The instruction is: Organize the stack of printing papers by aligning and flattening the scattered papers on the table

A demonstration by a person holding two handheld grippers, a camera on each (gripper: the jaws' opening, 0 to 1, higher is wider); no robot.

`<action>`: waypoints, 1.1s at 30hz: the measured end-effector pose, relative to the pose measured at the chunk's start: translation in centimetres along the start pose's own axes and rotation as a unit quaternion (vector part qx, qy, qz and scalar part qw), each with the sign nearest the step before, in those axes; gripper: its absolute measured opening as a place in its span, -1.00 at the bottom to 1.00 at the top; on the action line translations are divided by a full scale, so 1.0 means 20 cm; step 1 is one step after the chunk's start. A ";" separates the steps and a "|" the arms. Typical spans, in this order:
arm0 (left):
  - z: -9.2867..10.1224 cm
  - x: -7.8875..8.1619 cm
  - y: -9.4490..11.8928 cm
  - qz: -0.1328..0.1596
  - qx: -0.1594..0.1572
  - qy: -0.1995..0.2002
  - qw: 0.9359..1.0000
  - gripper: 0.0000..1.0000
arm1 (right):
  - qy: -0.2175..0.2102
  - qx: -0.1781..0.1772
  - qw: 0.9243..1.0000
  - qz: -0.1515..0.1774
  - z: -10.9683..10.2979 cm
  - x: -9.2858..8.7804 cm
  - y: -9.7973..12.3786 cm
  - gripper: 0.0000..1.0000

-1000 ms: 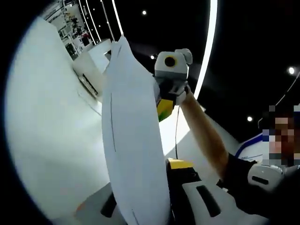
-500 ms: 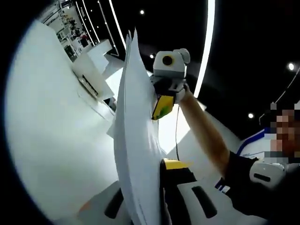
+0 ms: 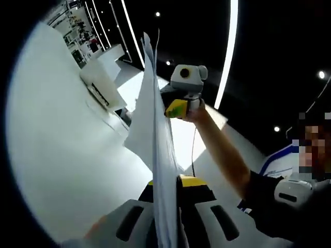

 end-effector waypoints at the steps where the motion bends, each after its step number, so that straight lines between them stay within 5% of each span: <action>1: 0.00 0.00 0.00 0.000 -0.001 0.000 1.000 -0.88 | -0.005 -0.002 1.000 0.019 0.00 0.02 0.01 -0.37; 8: 0.02 0.01 0.00 0.011 -0.007 0.001 1.000 -0.88 | -0.055 0.046 0.982 0.173 -0.06 0.09 0.12 -0.13; 15: 0.02 0.04 0.02 0.026 -0.012 0.001 1.000 -0.88 | -0.083 0.043 0.948 0.304 -0.05 0.03 0.28 0.14; 19: 0.01 0.05 0.02 0.027 -0.009 0.004 1.000 -0.89 | -0.129 0.033 0.930 0.342 0.02 -0.05 0.34 0.15; 22: 0.01 0.05 0.02 0.027 -0.008 0.004 1.000 -0.89 | -0.139 0.027 0.928 0.345 0.04 -0.10 0.35 0.21; 27: -0.01 0.07 0.05 0.030 -0.007 0.004 1.000 -0.89 | -0.135 0.012 0.912 0.386 0.02 -0.18 0.37 0.38; 33: -0.03 0.09 0.06 0.031 -0.008 0.005 0.999 -0.89 | -0.141 0.026 0.869 0.474 -0.04 -0.19 0.48 0.47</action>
Point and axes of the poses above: the point that each gripper's makers call its tool centre point, and the gripper's own axes: y roughly backward along the fingers, z roughly to its right, x roughly out of its top, the point moved 2 cm from there along y, roughly backward along the fingers, and after that the axes turned 7 degrees about -x, right-handed, at the moved point
